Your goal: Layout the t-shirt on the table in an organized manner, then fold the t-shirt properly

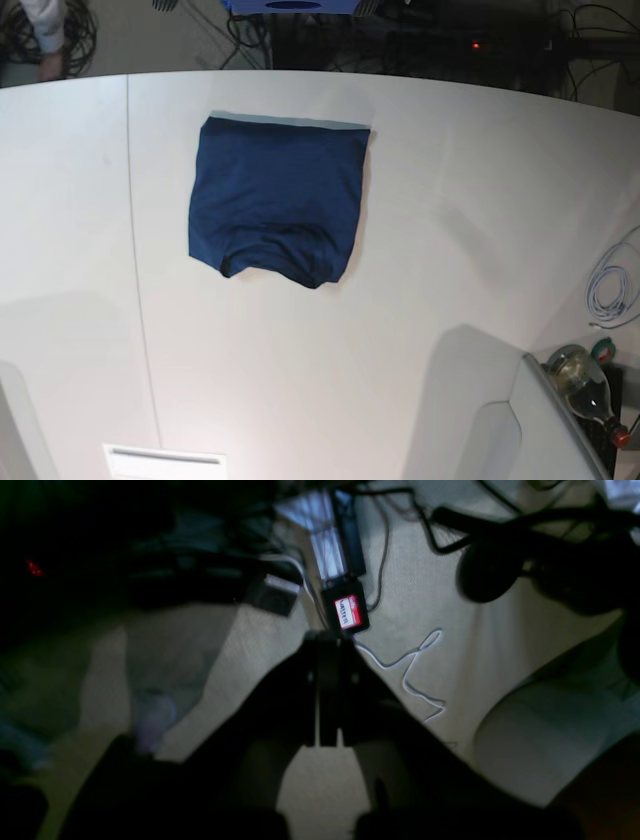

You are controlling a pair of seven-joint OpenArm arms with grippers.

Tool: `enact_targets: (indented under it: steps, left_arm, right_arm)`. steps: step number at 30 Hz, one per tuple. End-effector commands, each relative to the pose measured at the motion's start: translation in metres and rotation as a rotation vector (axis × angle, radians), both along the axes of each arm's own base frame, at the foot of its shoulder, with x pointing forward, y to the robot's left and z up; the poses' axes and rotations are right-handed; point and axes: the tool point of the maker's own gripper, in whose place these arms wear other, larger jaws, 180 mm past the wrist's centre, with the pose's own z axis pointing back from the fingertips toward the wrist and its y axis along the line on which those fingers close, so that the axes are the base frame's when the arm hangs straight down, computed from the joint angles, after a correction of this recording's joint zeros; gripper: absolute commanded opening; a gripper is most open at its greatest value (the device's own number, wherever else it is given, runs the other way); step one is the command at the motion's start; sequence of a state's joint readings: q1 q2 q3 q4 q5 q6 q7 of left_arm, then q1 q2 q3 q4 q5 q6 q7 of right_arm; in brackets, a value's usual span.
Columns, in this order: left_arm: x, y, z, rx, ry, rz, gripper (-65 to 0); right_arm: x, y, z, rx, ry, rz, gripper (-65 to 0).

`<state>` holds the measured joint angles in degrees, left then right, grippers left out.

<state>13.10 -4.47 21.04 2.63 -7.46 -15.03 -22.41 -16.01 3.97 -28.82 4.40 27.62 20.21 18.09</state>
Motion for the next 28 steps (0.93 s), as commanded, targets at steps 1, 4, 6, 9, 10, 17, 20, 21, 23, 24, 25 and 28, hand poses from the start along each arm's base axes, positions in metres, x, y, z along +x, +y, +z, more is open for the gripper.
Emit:
enact_targets:
  steps: [1, 4, 6, 9, 10, 17, 20, 21, 23, 24, 25, 28]
  left_arm:
    - [-0.008, -0.001, 0.001, -0.002, 0.017, 0.019, -65.0]
    - [0.006, -0.002, 0.000, -0.003, -0.016, 0.071, -65.0]
    - [0.013, -0.003, 0.000, -0.008, -0.033, 0.068, -65.0]
    - [0.020, -0.005, -0.001, -0.014, -0.044, 0.038, -65.0]
    - [0.022, -0.006, -0.001, -0.016, -0.046, 0.020, -65.0]
    - [0.017, -0.003, -0.001, -0.018, -0.036, -0.053, -65.0]
    - [0.019, 0.002, -0.001, -0.010, -0.036, -0.059, -65.0]
    - [0.023, 0.003, -0.002, -0.009, -0.042, -0.063, -65.0]
    - [0.027, 0.011, -0.002, 0.003, -0.045, -0.075, -65.0]
    - [0.029, 0.015, -0.002, 0.009, -0.048, -0.076, -65.0]
    - [0.032, 0.017, -0.002, 0.013, -0.052, -0.077, -65.0]
    - [0.034, 0.020, -0.003, 0.018, -0.057, -0.070, -65.0]
  right_arm:
    - [-0.012, -0.008, 0.002, -0.003, 0.018, 0.021, -64.4]
    - [-0.021, -0.019, 0.005, -0.011, 0.023, 0.050, -64.4]
    - [-0.015, -0.021, 0.005, -0.010, 0.005, 0.049, -64.4]
    - [-0.001, -0.017, 0.003, 0.003, -0.027, 0.048, -64.4]
    - [0.002, -0.021, 0.002, -0.004, -0.033, 0.050, -64.4]
    - [0.009, -0.018, 0.001, 0.002, -0.046, 0.049, -64.4]
    - [0.017, -0.017, 0.000, 0.003, -0.058, 0.048, -64.4]
    - [0.018, -0.017, 0.000, 0.003, -0.060, 0.048, -64.4]
    - [0.023, -0.017, -0.001, 0.003, -0.068, 0.048, -64.4]
    - [0.027, -0.017, -0.002, 0.004, -0.075, 0.048, -64.5]
    - [0.033, -0.015, -0.002, 0.006, -0.087, 0.046, -64.5]
    - [0.045, -0.008, -0.002, 0.026, -0.119, 0.048, -64.5]
